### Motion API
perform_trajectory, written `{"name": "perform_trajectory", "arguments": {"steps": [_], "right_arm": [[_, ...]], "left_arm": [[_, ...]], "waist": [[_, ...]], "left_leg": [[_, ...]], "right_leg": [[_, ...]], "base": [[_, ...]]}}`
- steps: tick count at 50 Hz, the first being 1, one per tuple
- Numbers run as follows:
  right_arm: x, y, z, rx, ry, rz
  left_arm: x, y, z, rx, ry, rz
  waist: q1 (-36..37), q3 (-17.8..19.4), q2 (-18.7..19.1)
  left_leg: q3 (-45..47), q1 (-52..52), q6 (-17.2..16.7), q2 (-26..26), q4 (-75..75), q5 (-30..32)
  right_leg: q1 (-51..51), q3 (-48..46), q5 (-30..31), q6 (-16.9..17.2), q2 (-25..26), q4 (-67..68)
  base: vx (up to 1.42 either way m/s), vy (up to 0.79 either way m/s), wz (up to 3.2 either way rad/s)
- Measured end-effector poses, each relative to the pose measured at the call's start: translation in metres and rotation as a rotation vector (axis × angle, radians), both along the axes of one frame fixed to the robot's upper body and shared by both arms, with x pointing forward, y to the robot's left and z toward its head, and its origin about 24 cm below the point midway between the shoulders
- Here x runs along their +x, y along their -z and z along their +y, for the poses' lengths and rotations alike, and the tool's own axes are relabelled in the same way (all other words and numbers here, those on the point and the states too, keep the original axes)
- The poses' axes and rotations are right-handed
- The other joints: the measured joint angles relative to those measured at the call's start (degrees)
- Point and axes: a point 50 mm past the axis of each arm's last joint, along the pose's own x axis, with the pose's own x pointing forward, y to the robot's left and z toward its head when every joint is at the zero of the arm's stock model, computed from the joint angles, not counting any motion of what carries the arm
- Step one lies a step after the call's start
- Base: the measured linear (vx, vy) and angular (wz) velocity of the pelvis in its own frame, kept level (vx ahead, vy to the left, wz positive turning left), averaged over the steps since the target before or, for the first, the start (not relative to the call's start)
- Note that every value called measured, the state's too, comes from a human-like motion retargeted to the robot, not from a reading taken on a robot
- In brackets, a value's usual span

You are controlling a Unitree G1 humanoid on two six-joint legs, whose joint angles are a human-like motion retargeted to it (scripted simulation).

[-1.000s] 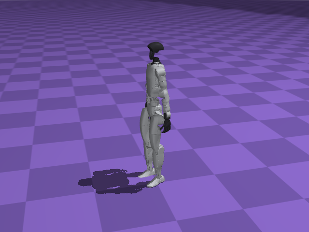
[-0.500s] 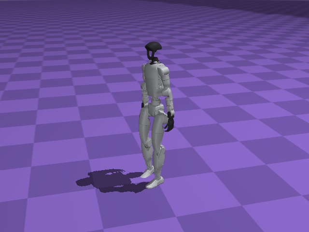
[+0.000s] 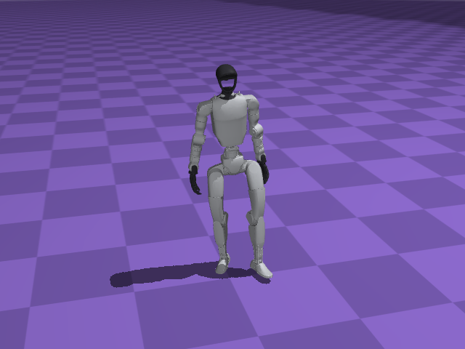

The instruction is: In place motions

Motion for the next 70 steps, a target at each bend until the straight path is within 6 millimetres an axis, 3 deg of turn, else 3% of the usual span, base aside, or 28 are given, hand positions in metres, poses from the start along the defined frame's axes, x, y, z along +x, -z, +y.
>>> {"name": "perform_trajectory", "arguments": {"steps": [6, 10, 13, 15, 23, 27, 30, 33, 35, 37, 40, 43, 47, 50, 52, 55, 59, 65, 70], "right_arm": [[-0.037, -0.002, -0.002, -0.012, 0.093, 0.074], [-0.054, -0.001, 0.005, -0.013, 0.114, 0.12], [-0.058, 0.0, 0.012, 0.004, 0.143, 0.116], [-0.058, 0.0, 0.013, 0.014, 0.153, 0.113], [-0.018, 0.004, 0.016, 0.035, 0.058, 0.021], [-0.015, 0.004, 0.015, 0.023, 0.025, 0.017], [-0.017, 0.004, 0.015, 0.026, 0.046, 0.021], [-0.018, 0.003, 0.013, 0.023, 0.056, 0.022], [-0.019, 0.003, 0.012, 0.017, 0.058, 0.026], [-0.02, 0.003, 0.013, 0.02, 0.066, 0.028], [-0.011, 0.004, 0.017, 0.035, 0.055, 0.009], [0.004, 0.005, 0.021, 0.043, 0.008, -0.027], [0.003, 0.005, 0.022, 0.037, -0.043, -0.02], [-0.005, 0.006, 0.023, 0.042, -0.035, 0.004], [-0.009, 0.006, 0.026, 0.054, -0.018, 0.022], [-0.025, 0.008, 0.034, 0.083, 0.019, 0.066], [-0.039, 0.008, 0.043, 0.101, 0.076, 0.102], [-0.031, 0.009, 0.041, 0.076, -0.018, 0.097], [-0.024, 0.008, 0.038, 0.072, 0.005, 0.076]], "left_arm": [[-0.016, -0.002, 0.008, 0.038, -0.034, 0.069], [-0.025, -0.003, 0.013, 0.057, -0.071, 0.08], [-0.031, -0.004, 0.013, 0.066, -0.099, 0.095], [-0.036, -0.004, 0.009, 0.064, -0.127, 0.11], [-0.06, -0.004, -0.018, 0.008, -0.326, 0.153], [-0.067, -0.004, -0.025, -0.004, -0.355, 0.169], [-0.062, -0.003, -0.024, -0.005, -0.347, 0.153], [-0.048, -0.002, -0.019, 0.001, -0.322, 0.111], [-0.038, -0.001, -0.015, 0.008, -0.302, 0.083], [-0.024, 0.0, -0.007, 0.022, -0.274, 0.041], [0.0, -0.001, 0.006, 0.05, -0.247, -0.039], [0.026, -0.003, 0.02, 0.077, -0.206, -0.123], [0.033, -0.005, 0.026, 0.091, -0.15, -0.142], [0.032, -0.004, 0.023, 0.078, -0.114, -0.129], [0.031, -0.004, 0.021, 0.067, -0.102, -0.121], [0.02, -0.003, 0.02, 0.047, -0.058, -0.088], [-0.005, -0.002, 0.013, 0.051, 0.03, 0.001], [-0.047, -0.003, -0.003, 0.0, -0.029, 0.15], [-0.068, -0.005, -0.023, -0.041, -0.145, 0.19]], "waist": [[-0.7, -3.1, -3.0], [-2.8, -4.9, -5.2], [-2.5, -6.0, -4.8], [0.2, -6.3, -3.6], [4.3, -5.1, -2.7], [5.0, -6.4, -2.0], [5.2, -6.6, -0.1], [2.8, -6.5, 4.2], [1.3, -6.9, 6.2], [0.0, -6.7, 5.6], [-0.3, -4.1, 2.7], [-3.2, -0.7, 1.1], [-7.1, 0.7, -0.6], [-8.8, 2.1, -1.8], [-8.3, 3.3, -3.0], [-5.1, 2.6, -3.7], [1.0, 1.0, -3.0], [-0.3, -0.6, -2.7], [-1.1, -2.1, -1.3]], "left_leg": [[15.0, 3.0, 7.5, 2.3, 8.4, -7.6], [29.3, 7.7, 7.8, 3.7, 10.3, -11.5], [28.2, 8.6, 7.3, 1.7, 6.7, -11.7], [27.7, 9.2, 5.3, 0.7, 1.6, -8.5], [19.5, 9.1, 7.3, -2.6, -3.9, -7.0], [15.9, 8.1, 8.3, -2.8, -4.0, -7.1], [12.0, 7.3, 9.0, -1.6, -4.0, -6.7], [6.5, 6.2, 8.7, 2.5, -3.2, -6.2], [3.9, 5.0, 8.2, 4.3, -2.8, -5.7], [1.0, 3.9, 8.1, 3.5, -2.9, -4.8], [-0.2, 3.7, 8.1, 1.2, -3.0, -4.0], [-3.8, 4.0, 7.5, -0.3, -3.3, -2.8], [-8.0, 5.2, 6.4, -3.0, -3.9, -2.0], [-12.0, 7.3, 6.2, -5.8, -4.2, -2.0], [-14.4, 9.1, 6.1, -7.3, -4.1, -2.2], [-15.7, 10.0, 5.8, -7.7, -3.2, -2.9], [-18.0, 9.2, 6.2, -7.0, -1.0, -3.2], [-19.9, 8.9, 6.5, -7.4, 0.4, -3.4], [-23.2, 9.5, 5.1, -7.4, -0.6, -3.6]], "right_leg": [[2.2, -14.0, -1.3, 2.3, -3.5, -2.1], [4.5, -23.7, -2.4, 3.8, -4.4, -3.2], [5.5, -28.8, -3.7, 4.6, -3.3, -3.1], [6.0, -30.3, -4.7, 4.6, -1.7, -2.5], [8.5, -34.1, -5.0, 4.8, -2.8, 0.6], [9.1, -35.5, -3.4, 4.1, -3.7, 2.6], [9.3, -35.7, -0.3, 1.7, -4.2, 6.4], [6.4, -31.6, 2.1, -5.9, -5.2, 16.4], [2.2, -25.7, 1.8, -8.5, -6.4, 23.8], [-4.2, -13.4, 0.7, -5.9, -4.6, 27.4], [-9.9, 5.0, -0.4, -3.4, 2.8, 24.5], [-12.0, 14.1, -3.4, -1.1, 5.0, 17.7], [-13.7, 31.4, -7.1, 1.6, 8.3, 8.2], [-13.2, 40.7, -5.5, 5.8, 8.3, 2.0], [-10.9, 36.9, 0.2, 9.2, 5.5, -1.6], [-7.7, 24.6, -3.4, 10.5, 1.9, -3.4], [-6.0, 26.4, -4.1, 9.2, 2.1, -3.3], [-2.8, 21.2, -5.0, 6.5, 1.9, -4.1], [-0.8, 19.6, -5.6, 4.8, 3.1, -4.7]], "base": [[0.0, 0.11, 3.01], [0.11, 0.1, 3.13], [0.18, 0.15, 2.28], [0.26, 0.29, 1.05], [0.17, 0.19, 0.5], [0.24, 0.18, 0.72], [0.19, 0.13, 0.99], [0.16, 0.04, 1.5], [0.25, 0.0, 1.51], [0.14, -0.08, 1.51], [-0.01, -0.18, 1.08], [-0.06, -0.22, 1.67], [0.11, -0.15, 1.75], [0.12, -0.15, 1.75], [0.14, -0.15, 1.2], [0.21, -0.2, 0.91], [0.13, -0.13, 0.98], [0.06, -0.06, 0.91], [0.07, 0.03, 0.44]]}}
